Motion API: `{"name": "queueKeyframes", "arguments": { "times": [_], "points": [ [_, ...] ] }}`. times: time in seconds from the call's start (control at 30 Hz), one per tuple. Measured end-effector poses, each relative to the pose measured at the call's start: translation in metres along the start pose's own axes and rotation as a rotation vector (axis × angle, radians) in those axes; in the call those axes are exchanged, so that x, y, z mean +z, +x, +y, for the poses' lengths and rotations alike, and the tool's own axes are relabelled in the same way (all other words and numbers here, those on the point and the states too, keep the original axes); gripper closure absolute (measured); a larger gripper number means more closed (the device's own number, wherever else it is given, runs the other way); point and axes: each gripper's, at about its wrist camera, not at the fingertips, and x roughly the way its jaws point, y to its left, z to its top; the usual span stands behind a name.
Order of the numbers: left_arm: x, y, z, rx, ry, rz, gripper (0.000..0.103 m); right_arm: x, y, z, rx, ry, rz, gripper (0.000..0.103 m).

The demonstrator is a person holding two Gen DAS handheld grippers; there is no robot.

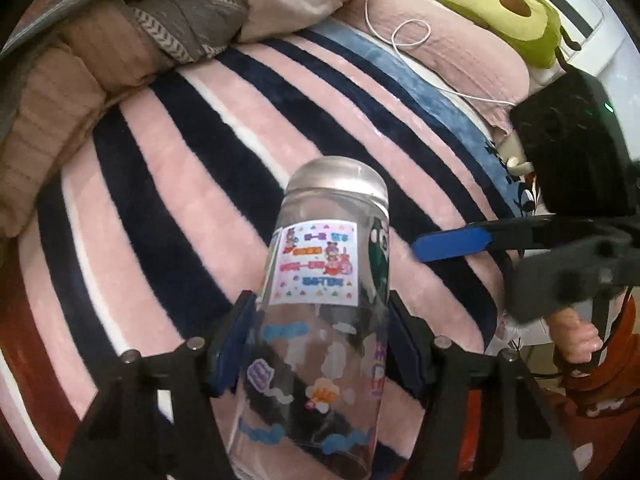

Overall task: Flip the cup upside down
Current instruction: 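Lower the inverted glass onto the blanket with the left gripper while the right gripper steadies it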

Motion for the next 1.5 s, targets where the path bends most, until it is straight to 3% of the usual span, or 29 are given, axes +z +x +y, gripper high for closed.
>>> {"name": "queueKeyframes", "arguments": {
  "times": [0.03, 0.1, 0.17, 0.37, 0.43, 0.47, 0.6, 0.8, 0.93, 1.1, 1.2, 1.3, 1.5],
  "points": [
    [-0.001, 0.000, -0.001, -0.002, -0.001, -0.006, 0.043, 0.001, 0.008, 0.000, -0.001, 0.023, 0.007, 0.004],
    [-0.005, -0.002, 0.002, -0.014, -0.015, -0.023, 0.043, 0.006, 0.021, -0.004, -0.005, 0.093, 0.009, 0.020],
    [-0.007, -0.004, 0.005, -0.031, -0.031, -0.038, 0.043, 0.010, 0.028, -0.005, -0.005, 0.130, 0.006, 0.024],
    [-0.013, -0.004, 0.015, -0.087, -0.079, -0.099, 0.046, 0.028, 0.054, 0.001, -0.133, 0.179, -0.013, 0.025],
    [-0.013, -0.004, 0.014, -0.085, -0.092, -0.116, 0.046, 0.033, 0.058, 0.003, -0.169, 0.178, -0.028, 0.030],
    [-0.014, -0.006, 0.015, -0.092, -0.105, -0.129, 0.046, 0.035, 0.058, 0.004, -0.183, 0.175, -0.034, 0.039],
    [-0.016, -0.016, 0.009, -0.089, -0.083, -0.179, 0.046, 0.036, 0.052, 0.012, -0.194, 0.124, -0.058, 0.040],
    [-0.010, -0.046, -0.003, -0.102, -0.110, -0.316, 0.046, 0.035, 0.030, 0.082, -0.338, -0.264, -0.206, 0.044],
    [-0.017, -0.043, -0.027, -0.055, -0.045, -0.331, 0.046, 0.009, 0.016, 0.115, -0.409, -0.528, -0.259, 0.045],
    [-0.051, -0.043, -0.055, 0.058, 0.027, -0.405, 0.045, -0.033, 0.006, 0.119, -0.388, -0.672, -0.234, 0.048],
    [-0.069, -0.047, -0.060, 0.057, 0.018, -0.447, 0.043, -0.061, -0.007, 0.127, -0.373, -0.760, -0.219, 0.048],
    [-0.086, -0.049, -0.066, 0.069, 0.007, -0.470, 0.040, -0.085, -0.002, 0.135, -0.417, -0.859, -0.212, 0.048],
    [-0.083, -0.046, -0.061, 0.067, -0.050, -0.509, 0.038, -0.106, 0.005, 0.142, -0.468, -0.962, -0.219, 0.048]
  ]
}}
